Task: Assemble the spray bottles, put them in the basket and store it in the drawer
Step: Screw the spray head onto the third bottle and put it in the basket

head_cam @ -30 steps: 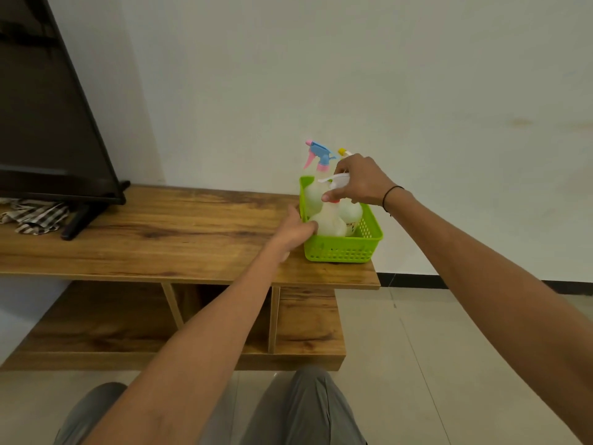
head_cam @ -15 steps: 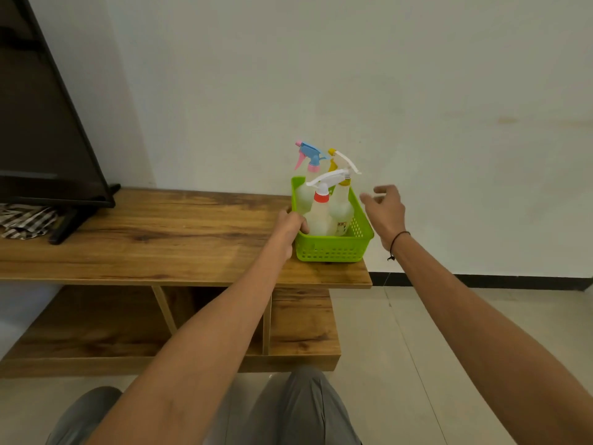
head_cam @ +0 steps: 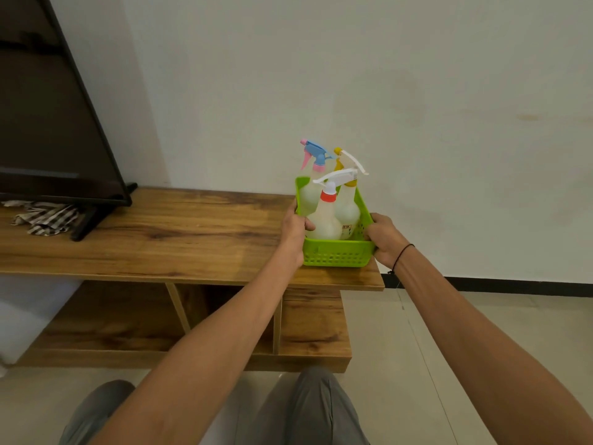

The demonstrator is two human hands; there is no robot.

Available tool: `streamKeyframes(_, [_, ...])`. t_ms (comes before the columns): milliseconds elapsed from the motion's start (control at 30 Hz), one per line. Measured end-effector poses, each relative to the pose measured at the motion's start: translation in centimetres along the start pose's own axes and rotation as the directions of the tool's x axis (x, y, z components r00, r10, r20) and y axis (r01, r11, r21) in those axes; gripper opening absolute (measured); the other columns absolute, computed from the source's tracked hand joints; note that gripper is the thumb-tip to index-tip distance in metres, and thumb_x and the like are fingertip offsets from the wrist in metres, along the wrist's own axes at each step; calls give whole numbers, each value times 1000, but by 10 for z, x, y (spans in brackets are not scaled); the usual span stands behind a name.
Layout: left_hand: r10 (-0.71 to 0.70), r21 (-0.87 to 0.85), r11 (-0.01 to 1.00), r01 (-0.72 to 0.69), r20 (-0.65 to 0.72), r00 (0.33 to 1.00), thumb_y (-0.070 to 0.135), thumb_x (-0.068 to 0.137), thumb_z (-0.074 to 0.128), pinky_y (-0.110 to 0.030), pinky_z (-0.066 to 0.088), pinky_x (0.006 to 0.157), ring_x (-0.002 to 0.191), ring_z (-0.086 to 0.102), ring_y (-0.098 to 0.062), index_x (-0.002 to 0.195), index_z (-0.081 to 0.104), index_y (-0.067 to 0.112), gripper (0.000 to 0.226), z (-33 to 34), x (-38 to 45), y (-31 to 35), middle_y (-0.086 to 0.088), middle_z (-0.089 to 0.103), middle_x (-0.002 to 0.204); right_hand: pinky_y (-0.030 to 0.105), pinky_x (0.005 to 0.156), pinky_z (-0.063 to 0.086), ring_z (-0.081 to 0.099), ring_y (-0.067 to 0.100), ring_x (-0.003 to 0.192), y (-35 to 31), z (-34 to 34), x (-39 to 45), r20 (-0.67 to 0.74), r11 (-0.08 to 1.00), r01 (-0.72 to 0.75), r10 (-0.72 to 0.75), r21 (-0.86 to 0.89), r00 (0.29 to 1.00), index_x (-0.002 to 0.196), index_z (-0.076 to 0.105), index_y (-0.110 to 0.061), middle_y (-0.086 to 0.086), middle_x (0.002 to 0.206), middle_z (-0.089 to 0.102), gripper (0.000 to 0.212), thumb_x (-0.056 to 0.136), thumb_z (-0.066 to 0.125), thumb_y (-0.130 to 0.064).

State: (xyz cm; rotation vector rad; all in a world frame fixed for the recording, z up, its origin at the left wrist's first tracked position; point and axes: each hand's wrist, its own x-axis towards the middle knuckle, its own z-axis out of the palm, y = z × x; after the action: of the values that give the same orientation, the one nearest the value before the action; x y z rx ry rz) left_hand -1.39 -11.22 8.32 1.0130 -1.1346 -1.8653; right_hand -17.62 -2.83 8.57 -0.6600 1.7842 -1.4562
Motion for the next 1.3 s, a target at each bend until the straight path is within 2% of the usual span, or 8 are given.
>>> streamKeyframes(133, [26,7,1000,-25,-34,999,-13,76,43,-59,51,108,127,59,-41,153,52,30,89,-20,-13,7,-10,67,129,25,44,56,74,17,54,-1,16,-17,63,996,5,-10,89,998,92,63,-8,6,68,74,45,88,33,25])
streamKeyframes(300, [45,-23,999,-47,-77,996,-10,73,44,-55,56,102,123,61,-39,151,54,33,90,-53,-34,15,-10,67,131,30,53,59,77,18,70,-2,43,-38,145,993,28,-44,113,988,103,68,-12,4,84,77,58,83,30,27])
streamKeyframes(467, [47,-92,994,-59,-128,991,-6,68,46,-38,58,72,103,67,-35,130,65,39,78,-92,-63,17,-5,74,116,27,51,57,74,22,72,1,76,-63,230,996,38,-55,79,972,96,69,-7,5,80,76,55,81,28,27])
streamKeyframes(533, [46,-115,991,-66,-162,986,-5,69,46,-36,57,69,103,68,-33,135,61,40,82,-111,-77,18,-4,73,118,25,48,56,75,17,63,3,92,-74,266,996,37,-56,76,962,90,67,-8,0,68,76,54,80,27,27])
streamKeyframes(733, [101,-86,987,-133,-304,947,-5,69,47,-57,55,103,121,65,-36,144,57,38,87,-168,-123,21,-4,70,130,30,54,59,76,24,75,9,145,-103,405,997,37,-59,60,912,104,70,-1,11,87,78,56,78,28,27])
streamKeyframes(1000, [82,-174,965,-196,-509,857,-4,69,49,-54,61,96,117,67,-31,146,56,40,89,-240,-189,8,1,70,131,31,59,63,79,18,76,31,218,-140,603,998,41,-57,41,796,96,73,-14,1,82,82,61,81,30,27])
streamKeyframes(1133, [86,-195,946,-258,-617,782,-7,72,47,-54,59,99,120,66,-32,145,55,36,85,-268,-214,0,1,69,133,40,75,64,76,26,89,38,254,-154,680,998,70,-57,8,731,103,71,-15,10,99,78,65,78,29,27])
streamKeyframes(1300, [97,-207,913,-352,-726,680,-10,71,45,-48,61,93,121,66,-29,142,54,33,84,-299,-240,-7,2,68,134,39,72,64,77,29,93,42,294,-176,776,995,102,-70,8,627,109,72,-15,14,105,78,68,75,32,28])
